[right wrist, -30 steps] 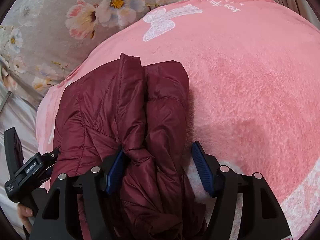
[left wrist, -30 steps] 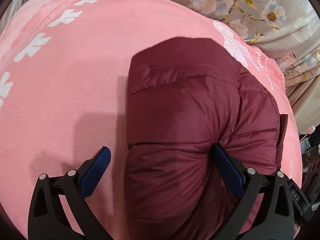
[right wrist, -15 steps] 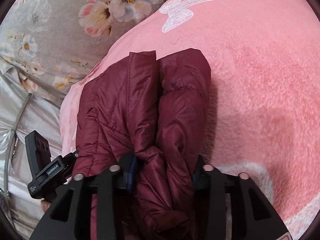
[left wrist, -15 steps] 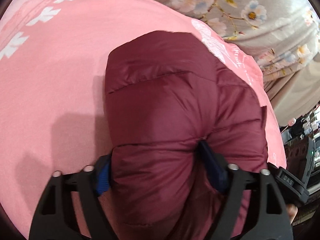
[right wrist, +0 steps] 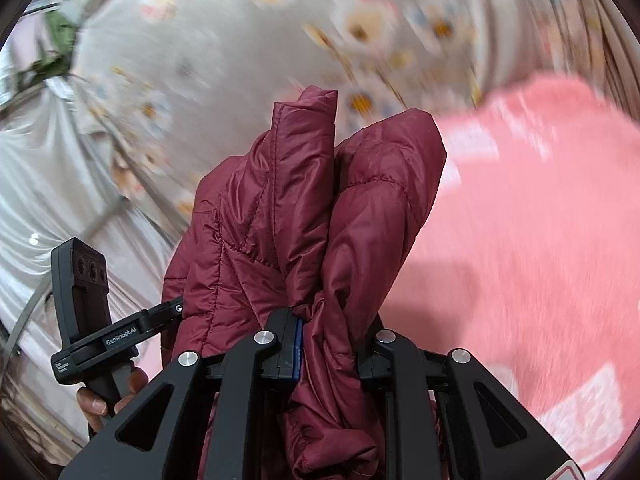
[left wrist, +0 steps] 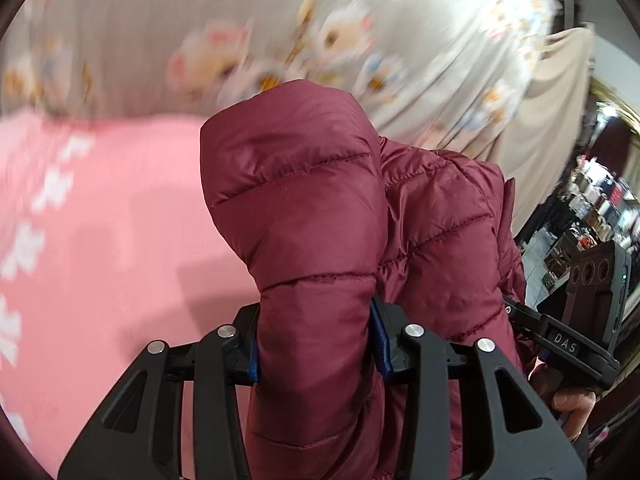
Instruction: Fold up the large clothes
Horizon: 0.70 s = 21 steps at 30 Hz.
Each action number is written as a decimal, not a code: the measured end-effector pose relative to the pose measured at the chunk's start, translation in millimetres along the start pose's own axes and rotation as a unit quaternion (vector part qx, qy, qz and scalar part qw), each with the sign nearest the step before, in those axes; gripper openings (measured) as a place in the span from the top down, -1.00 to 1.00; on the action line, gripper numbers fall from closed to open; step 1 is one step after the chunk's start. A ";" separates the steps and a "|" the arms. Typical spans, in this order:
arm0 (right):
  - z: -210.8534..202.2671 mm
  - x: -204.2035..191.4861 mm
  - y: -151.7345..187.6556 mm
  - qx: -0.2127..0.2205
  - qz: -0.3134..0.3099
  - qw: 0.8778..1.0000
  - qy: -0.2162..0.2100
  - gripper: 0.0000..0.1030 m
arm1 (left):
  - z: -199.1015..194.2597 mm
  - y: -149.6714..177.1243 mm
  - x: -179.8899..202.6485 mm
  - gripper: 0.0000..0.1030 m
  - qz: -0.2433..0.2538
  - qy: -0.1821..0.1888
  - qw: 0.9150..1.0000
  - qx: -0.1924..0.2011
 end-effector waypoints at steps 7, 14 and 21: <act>-14.5 -78.1 -41.3 0.078 -0.060 0.993 -0.063 0.67 | -74.8 -69.1 -1.5 0.23 0.073 -0.031 0.991 0.111; 53.1 -115.8 -64.1 0.063 -0.054 0.992 -0.099 0.67 | -88.6 -95.2 -53.6 0.20 0.110 -0.087 0.980 0.142; 160.8 -109.3 -54.3 0.010 -0.021 0.997 -0.071 0.67 | -31.5 -85.3 -144.0 0.20 0.082 -0.107 0.986 0.096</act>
Point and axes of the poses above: each gripper's, at about its wrist camera, not at the fingertips, and z roughly the way its jaws point, x to its right, y to its underside, the point moved 3 cm from there along z, roughly the way its jaws point, and after that the axes turned 13 degrees about z, right-handed, at the moved point
